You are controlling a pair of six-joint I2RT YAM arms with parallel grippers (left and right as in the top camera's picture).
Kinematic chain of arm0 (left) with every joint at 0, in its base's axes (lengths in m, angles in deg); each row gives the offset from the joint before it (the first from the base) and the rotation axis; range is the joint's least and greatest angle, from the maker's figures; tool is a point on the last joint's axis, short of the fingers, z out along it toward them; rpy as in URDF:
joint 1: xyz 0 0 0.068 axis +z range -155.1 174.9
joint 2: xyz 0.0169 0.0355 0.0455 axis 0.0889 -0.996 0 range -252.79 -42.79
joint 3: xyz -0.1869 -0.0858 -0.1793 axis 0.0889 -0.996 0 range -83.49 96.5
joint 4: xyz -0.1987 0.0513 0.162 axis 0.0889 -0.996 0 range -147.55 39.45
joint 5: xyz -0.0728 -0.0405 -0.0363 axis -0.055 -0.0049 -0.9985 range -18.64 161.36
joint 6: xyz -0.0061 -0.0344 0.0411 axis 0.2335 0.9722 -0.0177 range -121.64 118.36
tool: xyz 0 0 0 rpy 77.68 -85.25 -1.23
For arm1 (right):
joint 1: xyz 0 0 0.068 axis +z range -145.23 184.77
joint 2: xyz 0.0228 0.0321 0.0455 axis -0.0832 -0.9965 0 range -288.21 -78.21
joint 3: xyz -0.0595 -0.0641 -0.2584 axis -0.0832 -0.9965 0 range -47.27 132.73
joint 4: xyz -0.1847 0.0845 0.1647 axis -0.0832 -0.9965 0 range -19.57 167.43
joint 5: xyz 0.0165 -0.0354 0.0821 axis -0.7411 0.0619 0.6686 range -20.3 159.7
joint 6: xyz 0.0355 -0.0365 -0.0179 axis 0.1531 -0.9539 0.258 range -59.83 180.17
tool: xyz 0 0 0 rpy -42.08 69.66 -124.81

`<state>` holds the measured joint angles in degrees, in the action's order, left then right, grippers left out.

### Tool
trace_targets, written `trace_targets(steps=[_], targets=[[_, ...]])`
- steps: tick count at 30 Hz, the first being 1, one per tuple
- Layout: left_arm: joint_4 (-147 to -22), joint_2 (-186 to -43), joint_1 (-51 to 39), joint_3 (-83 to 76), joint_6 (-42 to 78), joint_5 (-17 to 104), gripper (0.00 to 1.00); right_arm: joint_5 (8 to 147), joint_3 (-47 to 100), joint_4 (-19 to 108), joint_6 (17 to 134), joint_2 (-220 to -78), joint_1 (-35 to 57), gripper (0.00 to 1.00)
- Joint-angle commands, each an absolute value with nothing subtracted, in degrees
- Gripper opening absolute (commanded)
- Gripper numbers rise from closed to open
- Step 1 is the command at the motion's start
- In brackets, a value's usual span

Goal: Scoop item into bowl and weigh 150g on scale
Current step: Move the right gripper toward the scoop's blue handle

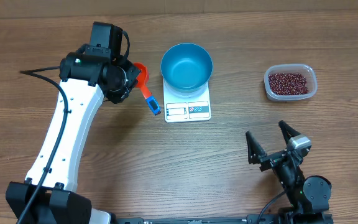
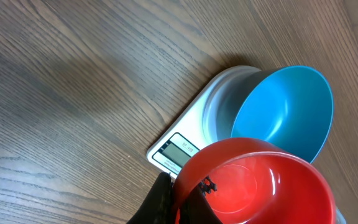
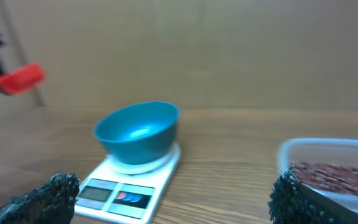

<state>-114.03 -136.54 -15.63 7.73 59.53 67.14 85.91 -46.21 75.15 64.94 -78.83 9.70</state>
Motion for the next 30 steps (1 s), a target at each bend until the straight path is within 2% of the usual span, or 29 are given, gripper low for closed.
trace_targets(steps=[1, 12, 30], targets=[[-114.2, -135.4, -16.1, 7.3, 60.2, 67.7, 0.04, 91.9, -46.8, 75.6, 66.6, -78.4, 10.0, 1.00], [-114.4, -135.4, -16.1, 7.3, 60.1, 67.7, 0.04, 95.4, -45.7, 75.1, 69.6, -78.4, 10.0, 1.00], [-113.8, -135.4, -16.1, 7.3, 60.1, 67.4, 0.04, 98.2, -35.6, 65.3, 70.0, -81.6, 10.0, 1.00]])
